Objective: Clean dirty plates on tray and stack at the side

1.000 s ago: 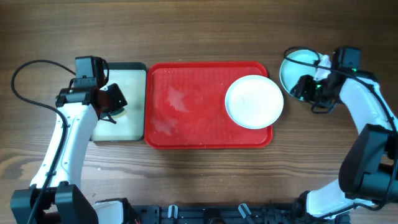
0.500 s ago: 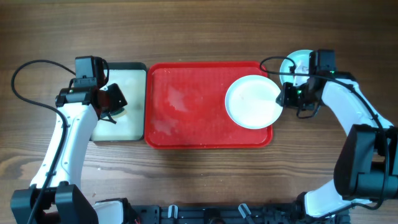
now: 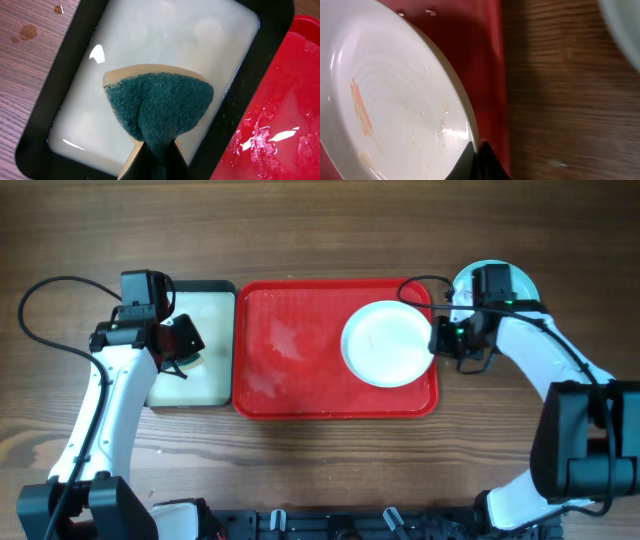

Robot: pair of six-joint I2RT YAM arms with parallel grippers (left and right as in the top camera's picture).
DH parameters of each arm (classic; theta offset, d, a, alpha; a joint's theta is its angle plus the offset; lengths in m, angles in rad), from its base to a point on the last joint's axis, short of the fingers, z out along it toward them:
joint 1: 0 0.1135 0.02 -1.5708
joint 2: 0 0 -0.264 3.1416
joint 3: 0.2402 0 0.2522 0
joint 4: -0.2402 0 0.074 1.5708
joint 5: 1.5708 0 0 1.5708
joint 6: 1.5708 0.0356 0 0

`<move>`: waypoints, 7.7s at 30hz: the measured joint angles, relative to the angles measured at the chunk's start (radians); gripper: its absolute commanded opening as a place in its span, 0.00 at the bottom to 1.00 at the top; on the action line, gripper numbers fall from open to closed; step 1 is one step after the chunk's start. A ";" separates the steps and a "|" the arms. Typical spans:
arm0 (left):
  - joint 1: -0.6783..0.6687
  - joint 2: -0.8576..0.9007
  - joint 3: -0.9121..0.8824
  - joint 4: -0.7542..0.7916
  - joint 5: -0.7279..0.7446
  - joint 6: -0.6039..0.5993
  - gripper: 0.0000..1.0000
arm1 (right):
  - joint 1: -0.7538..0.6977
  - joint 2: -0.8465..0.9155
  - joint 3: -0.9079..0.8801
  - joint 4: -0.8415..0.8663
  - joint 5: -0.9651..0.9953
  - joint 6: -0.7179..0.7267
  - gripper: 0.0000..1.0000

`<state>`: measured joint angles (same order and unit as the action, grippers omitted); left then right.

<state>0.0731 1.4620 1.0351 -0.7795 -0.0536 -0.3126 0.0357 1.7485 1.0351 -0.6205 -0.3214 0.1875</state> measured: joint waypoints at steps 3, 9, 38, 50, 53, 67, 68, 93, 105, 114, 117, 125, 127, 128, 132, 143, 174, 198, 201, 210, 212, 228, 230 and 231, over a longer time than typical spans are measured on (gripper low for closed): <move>0.000 0.000 0.000 0.000 0.000 0.000 0.04 | 0.056 0.000 0.000 0.041 -0.006 0.052 0.05; 0.000 0.000 0.000 0.000 0.005 0.000 0.04 | 0.188 0.000 0.000 0.129 -0.009 0.165 0.04; 0.000 0.000 0.000 0.000 0.026 -0.003 0.04 | 0.417 0.000 0.000 0.190 0.270 0.478 0.04; 0.000 0.000 0.000 0.013 0.026 -0.003 0.04 | 0.417 0.039 0.000 0.192 0.282 0.505 0.04; 0.000 0.000 0.000 0.020 0.026 -0.003 0.04 | 0.417 0.039 0.000 0.191 0.282 0.505 0.04; 0.000 0.000 0.000 0.026 0.030 -0.003 0.04 | 0.417 0.039 0.000 0.162 0.282 0.432 0.36; 0.000 0.000 0.000 0.026 0.030 -0.003 0.04 | 0.417 0.039 0.000 0.166 0.281 0.406 0.38; -0.263 0.000 0.000 0.166 0.042 -0.039 0.04 | 0.335 0.025 0.105 0.153 0.117 0.042 1.00; -0.481 0.000 -0.002 0.434 0.120 -0.067 0.04 | 0.334 0.025 0.105 0.150 0.121 0.055 0.42; -0.506 0.048 -0.002 0.451 0.111 -0.075 0.04 | 0.334 0.036 0.105 0.156 0.148 0.146 0.29; -0.506 0.102 -0.002 0.463 0.111 -0.075 0.04 | 0.334 0.061 0.104 0.157 0.150 0.168 0.26; -0.509 0.165 -0.002 0.517 0.110 -0.075 0.04 | 0.334 0.083 0.098 0.135 0.151 0.191 0.26; -0.517 0.182 -0.002 0.529 0.107 -0.074 0.04 | 0.334 0.083 0.097 0.135 0.151 0.194 0.26; -0.523 0.191 -0.002 0.533 0.105 -0.071 0.04 | 0.334 0.083 0.097 0.135 0.151 0.194 0.27; -0.542 0.216 -0.002 0.534 0.105 -0.058 0.04 | 0.334 0.083 0.087 0.137 0.151 0.194 0.25; -0.546 0.221 -0.002 0.535 0.104 -0.047 0.04 | 0.334 0.085 0.059 0.153 0.154 0.234 0.16; -0.546 0.276 -0.002 0.534 0.077 -0.003 0.04 | 0.350 0.087 0.049 0.170 0.162 0.262 0.16; -0.546 0.276 -0.002 0.520 0.013 0.001 0.04 | 0.373 0.110 0.048 0.198 0.165 0.286 0.05; -0.546 0.276 -0.002 0.518 0.013 0.001 0.04 | 0.374 0.129 0.048 0.208 0.164 0.287 0.04; -0.546 0.276 -0.002 0.514 -0.043 0.006 0.04 | 0.374 0.129 0.048 0.215 0.162 0.287 0.06; -0.546 0.276 -0.002 0.515 -0.050 0.016 0.04 | 0.374 0.129 0.048 0.215 0.162 0.287 0.14; -0.546 0.276 -0.002 0.488 -0.054 0.024 0.04 | 0.374 0.132 0.050 0.204 0.164 0.286 0.15; -0.546 0.276 -0.002 0.488 -0.055 0.024 0.04 | 0.374 0.132 0.052 0.200 0.166 0.286 0.15; -0.546 0.276 -0.002 0.488 -0.055 0.024 0.04 | 0.374 0.132 0.052 0.200 0.166 0.286 0.16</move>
<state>-0.4732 1.7382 1.0332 -0.2920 -0.1081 -0.2890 0.4099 1.8809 1.0870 -0.4202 -0.1558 0.4740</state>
